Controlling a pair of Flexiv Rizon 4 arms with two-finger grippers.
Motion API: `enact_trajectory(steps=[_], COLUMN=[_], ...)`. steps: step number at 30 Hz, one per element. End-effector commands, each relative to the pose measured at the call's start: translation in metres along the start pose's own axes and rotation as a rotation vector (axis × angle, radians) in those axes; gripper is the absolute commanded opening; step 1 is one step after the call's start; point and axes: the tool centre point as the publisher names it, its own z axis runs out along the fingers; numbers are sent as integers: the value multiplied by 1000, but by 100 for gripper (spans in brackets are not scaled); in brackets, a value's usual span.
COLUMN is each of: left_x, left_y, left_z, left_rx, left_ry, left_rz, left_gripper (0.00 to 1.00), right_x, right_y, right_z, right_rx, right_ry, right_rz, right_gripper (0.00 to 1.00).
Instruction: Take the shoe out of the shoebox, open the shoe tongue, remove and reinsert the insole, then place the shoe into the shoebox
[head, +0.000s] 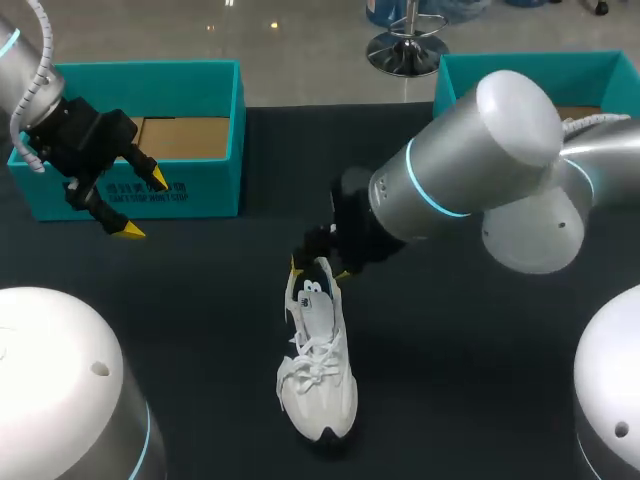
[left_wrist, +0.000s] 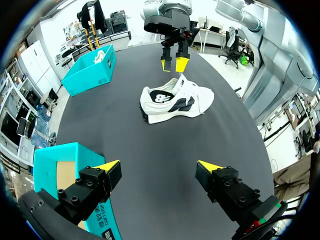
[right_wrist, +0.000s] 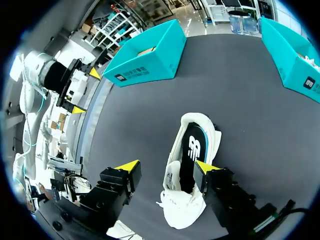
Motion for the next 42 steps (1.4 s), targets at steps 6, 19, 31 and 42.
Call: enact_trajectory(steps=[6,19,31,42], left_x=[0,0,0,0], left_y=[0,0,0,0], left_z=[0,0,0,0], left_rx=[-3,-3,-3,-3], left_ry=[2,2,2,2], left_rz=[0,0,0,0], left_gripper=[100,100,100,100], right_x=[9,-8,-36,-59], right_y=[21,10,-5,0], right_z=[21,40,77,106], right_rx=[34,45,67,84], right_ry=[-351,-328,-322,-311], right_rz=[-17,38,93,108], right_gripper=[0,0,0,0])
